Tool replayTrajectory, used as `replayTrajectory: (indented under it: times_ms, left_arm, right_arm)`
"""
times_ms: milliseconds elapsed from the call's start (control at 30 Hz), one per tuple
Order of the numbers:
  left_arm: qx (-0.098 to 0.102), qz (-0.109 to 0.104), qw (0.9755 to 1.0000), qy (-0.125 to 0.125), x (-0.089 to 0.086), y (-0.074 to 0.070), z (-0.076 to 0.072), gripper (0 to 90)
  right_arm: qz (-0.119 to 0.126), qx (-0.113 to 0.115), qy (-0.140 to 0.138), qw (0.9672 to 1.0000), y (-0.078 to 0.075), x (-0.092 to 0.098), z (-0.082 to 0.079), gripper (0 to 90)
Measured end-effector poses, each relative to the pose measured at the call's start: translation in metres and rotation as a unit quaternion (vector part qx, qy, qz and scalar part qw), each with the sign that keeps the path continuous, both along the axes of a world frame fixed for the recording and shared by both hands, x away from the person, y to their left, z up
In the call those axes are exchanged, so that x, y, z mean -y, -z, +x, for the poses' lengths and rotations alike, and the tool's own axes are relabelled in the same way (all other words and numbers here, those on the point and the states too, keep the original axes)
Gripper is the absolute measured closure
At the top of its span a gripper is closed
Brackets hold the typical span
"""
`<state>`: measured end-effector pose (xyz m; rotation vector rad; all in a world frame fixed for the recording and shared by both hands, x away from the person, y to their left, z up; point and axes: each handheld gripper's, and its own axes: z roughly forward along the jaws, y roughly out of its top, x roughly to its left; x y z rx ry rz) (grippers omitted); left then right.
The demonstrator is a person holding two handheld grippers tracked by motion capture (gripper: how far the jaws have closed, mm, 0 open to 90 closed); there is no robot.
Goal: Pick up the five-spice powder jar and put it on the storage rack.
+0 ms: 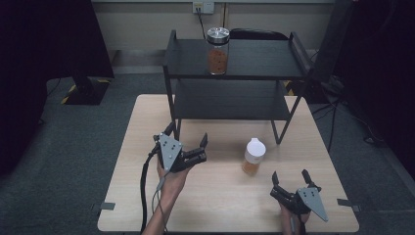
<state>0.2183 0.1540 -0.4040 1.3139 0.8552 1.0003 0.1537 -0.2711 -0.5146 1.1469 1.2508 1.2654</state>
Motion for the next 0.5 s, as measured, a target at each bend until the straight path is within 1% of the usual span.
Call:
replayTrajectory:
  times_ms: [67, 100, 133, 167, 267, 367, 433, 500]
  left_arm:
    - [-0.002, 0.003, 1.0000, -0.007, -0.001, 0.010, -0.003, 0.0]
    - [-0.005, 0.004, 0.9999, -0.016, -0.001, 0.017, -0.007, 0.0]
    - [-0.008, 0.001, 0.9997, -0.023, -0.002, 0.025, -0.010, 0.0]
    - [-0.010, 0.003, 0.9996, -0.028, -0.002, 0.030, -0.013, 0.0]
    - [-0.008, 0.008, 0.9992, -0.038, -0.003, 0.045, -0.023, 0.2]
    - [-0.018, 0.006, 0.9991, -0.039, -0.005, 0.058, -0.030, 0.2]
    - [-0.021, 0.010, 0.9989, -0.041, -0.007, 0.066, -0.035, 0.2]
    - [-0.023, 0.007, 0.9990, -0.039, -0.009, 0.076, -0.038, 0.2]
  right_arm:
    - [0.000, 0.000, 0.000, 1.0000, 0.000, 0.000, 0.000, 0.0]
    - [0.000, 0.000, 0.000, 1.0000, 0.000, 0.000, 0.000, 0.0]
    - [-0.001, 0.000, 0.000, 1.0000, 0.000, 0.000, 0.000, 0.0]
    - [-0.001, 0.000, 0.000, 1.0000, 0.000, 0.000, 0.000, 0.0]
    - [-0.001, 0.000, 0.000, 1.0000, 0.000, 0.000, 0.000, 0.0]
    - [-0.001, 0.000, 0.001, 1.0000, 0.000, 0.000, 0.000, 0.0]
    - [-0.001, -0.001, 0.001, 1.0000, 0.000, -0.001, 0.000, 0.0]
    - [-0.001, -0.001, 0.002, 1.0000, 0.000, -0.001, 0.000, 0.0]
